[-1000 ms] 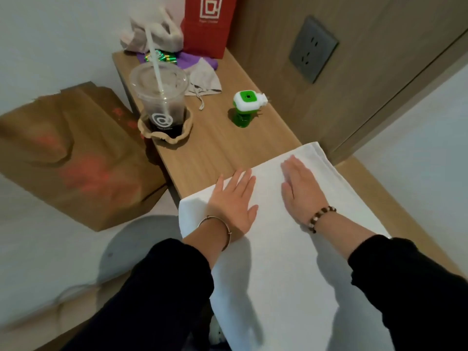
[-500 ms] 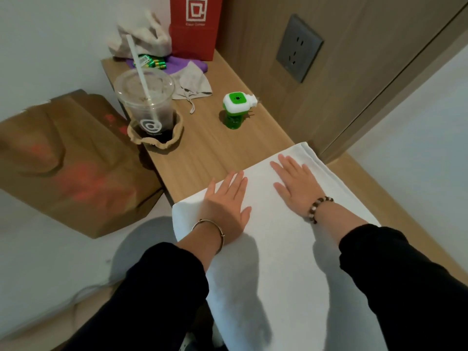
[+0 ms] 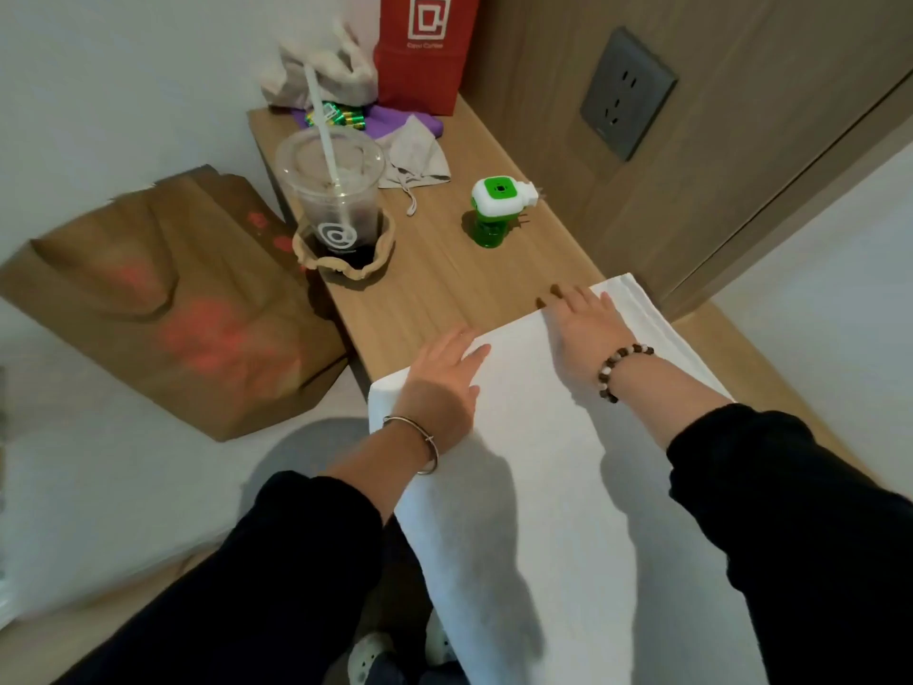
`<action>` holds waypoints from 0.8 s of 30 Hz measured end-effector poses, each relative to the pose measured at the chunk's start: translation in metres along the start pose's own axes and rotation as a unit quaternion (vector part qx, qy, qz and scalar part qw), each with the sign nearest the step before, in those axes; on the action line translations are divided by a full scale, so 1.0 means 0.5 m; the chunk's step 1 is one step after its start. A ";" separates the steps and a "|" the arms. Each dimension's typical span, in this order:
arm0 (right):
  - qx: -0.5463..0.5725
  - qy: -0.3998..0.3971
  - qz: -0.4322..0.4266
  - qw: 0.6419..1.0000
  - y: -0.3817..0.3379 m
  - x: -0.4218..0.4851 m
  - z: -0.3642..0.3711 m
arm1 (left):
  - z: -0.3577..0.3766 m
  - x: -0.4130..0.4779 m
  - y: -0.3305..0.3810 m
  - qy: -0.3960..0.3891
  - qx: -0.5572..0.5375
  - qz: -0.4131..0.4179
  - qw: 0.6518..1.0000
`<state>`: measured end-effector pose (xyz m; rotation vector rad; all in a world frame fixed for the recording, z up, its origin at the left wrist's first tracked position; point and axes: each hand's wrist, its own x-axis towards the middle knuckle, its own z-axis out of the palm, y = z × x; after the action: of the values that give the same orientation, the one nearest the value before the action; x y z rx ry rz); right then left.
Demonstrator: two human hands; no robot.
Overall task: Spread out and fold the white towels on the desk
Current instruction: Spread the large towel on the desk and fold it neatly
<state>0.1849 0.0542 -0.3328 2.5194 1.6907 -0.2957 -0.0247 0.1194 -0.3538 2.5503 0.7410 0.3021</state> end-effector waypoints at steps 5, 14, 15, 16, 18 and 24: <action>0.034 -0.074 -0.152 0.985 -0.123 0.014 -0.041 | -0.037 -0.078 -0.095 0.192 -0.059 -0.192 0.961; -0.084 -0.159 -0.141 0.973 -0.201 0.056 -0.046 | -0.032 -0.118 -0.182 -0.108 -0.430 -0.311 0.840; -0.094 -0.167 -0.143 0.971 -0.204 0.057 -0.047 | -0.036 -0.115 -0.190 -0.122 -0.411 -0.301 0.852; -0.105 -0.174 -0.144 0.969 -0.207 0.058 -0.050 | -0.041 -0.111 -0.199 -0.147 -0.366 -0.285 0.874; -0.124 -0.184 -0.134 0.966 -0.209 0.064 -0.056 | -0.049 -0.103 -0.219 -0.216 -0.222 -0.253 0.917; -0.110 -0.190 -0.031 0.975 -0.203 0.042 -0.074 | -0.035 -0.135 -0.246 -0.277 -0.026 -0.268 0.922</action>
<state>0.1026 0.1188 -0.2982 2.0928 1.5546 -0.5251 -0.1417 0.1803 -0.4042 2.1017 1.1177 -0.5489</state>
